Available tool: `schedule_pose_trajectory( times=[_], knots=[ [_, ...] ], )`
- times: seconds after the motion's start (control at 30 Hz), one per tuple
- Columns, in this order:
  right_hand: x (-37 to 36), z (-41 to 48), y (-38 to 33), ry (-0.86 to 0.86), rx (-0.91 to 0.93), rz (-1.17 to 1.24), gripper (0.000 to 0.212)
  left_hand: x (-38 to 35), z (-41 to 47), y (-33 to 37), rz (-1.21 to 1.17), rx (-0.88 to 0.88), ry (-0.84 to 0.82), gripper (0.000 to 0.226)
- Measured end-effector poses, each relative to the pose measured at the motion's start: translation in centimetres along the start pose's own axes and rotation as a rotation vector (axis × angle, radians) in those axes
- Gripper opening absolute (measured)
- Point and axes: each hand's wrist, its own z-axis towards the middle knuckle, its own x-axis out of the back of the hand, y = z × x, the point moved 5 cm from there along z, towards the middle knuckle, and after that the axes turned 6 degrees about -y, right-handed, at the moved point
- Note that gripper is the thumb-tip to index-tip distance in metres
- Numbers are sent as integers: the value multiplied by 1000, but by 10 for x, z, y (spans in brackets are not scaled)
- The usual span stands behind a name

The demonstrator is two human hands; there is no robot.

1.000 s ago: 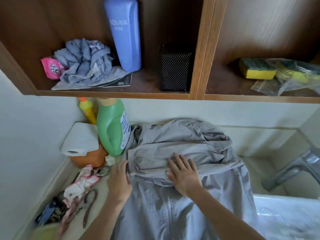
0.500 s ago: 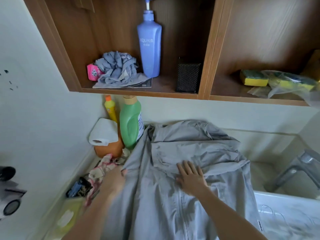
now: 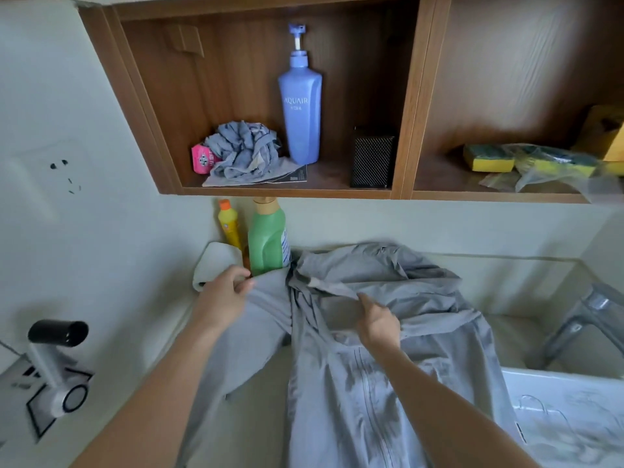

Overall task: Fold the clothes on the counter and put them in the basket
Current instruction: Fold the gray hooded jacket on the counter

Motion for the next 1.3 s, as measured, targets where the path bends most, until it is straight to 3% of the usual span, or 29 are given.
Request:
schedule_pose_trajectory(
  times=[0.07, 0.1, 0.13, 0.2, 0.23, 0.37, 0.43, 0.57, 0.63, 0.73, 0.83, 0.9, 0.97, 1.03, 1.13, 1.23, 1.3],
  knots=[
    [12, 3, -18, 177, 83, 230, 51, 12, 9, 10, 18, -50, -15, 5],
    [11, 7, -27, 99, 145, 256, 47, 17, 14, 14, 36, -60, -40, 6],
    [3, 10, -37, -101, 210, 210, 43, 22, 18, 18, 64, -72, -66, 10],
    [-20, 1, -50, -570, 272, -11, 56, 32, 29, 23, 85, -90, -84, 13],
    [-25, -3, -53, -637, 288, -90, 65, 37, 35, 25, 82, -88, -79, 11],
    [-10, -10, -83, -322, 500, -75, 69, 56, 54, 38, 77, -89, -68, 9],
    [-17, -17, -76, -472, 526, -203, 74, 61, 62, 49, 104, -106, -70, 15],
    [-31, -36, -40, -880, 388, -415, 69, 75, 70, 63, 222, -63, -62, 8],
    [-21, -33, -45, -821, 400, -242, 65, 76, 73, 75, 288, -35, -54, 6],
    [18, -20, -75, -380, 432, 133, 95, 56, 77, 112, 240, -81, -93, 6],
    [59, -20, -107, -45, 416, 401, 121, 14, 69, 166, -51, -159, -270, 10],
    [77, -17, -111, 69, 328, 651, 112, -11, 59, 195, -268, -124, -454, 16],
    [91, -9, -99, 160, 191, 885, 71, -24, 56, 206, -316, -135, -561, 20],
    [100, 2, -77, 182, 59, 1076, 14, -25, 56, 202, -295, -140, -555, 22],
    [103, 9, -48, 92, -28, 1237, 21, -30, 56, 176, -190, -85, -598, 38],
    [89, 12, -29, 15, -8, 1058, 19, -50, 42, 133, 143, -11, -792, 90],
    [66, 12, -24, -129, 11, 934, 14, -70, 33, 96, 323, 71, -828, 106]
  ],
)
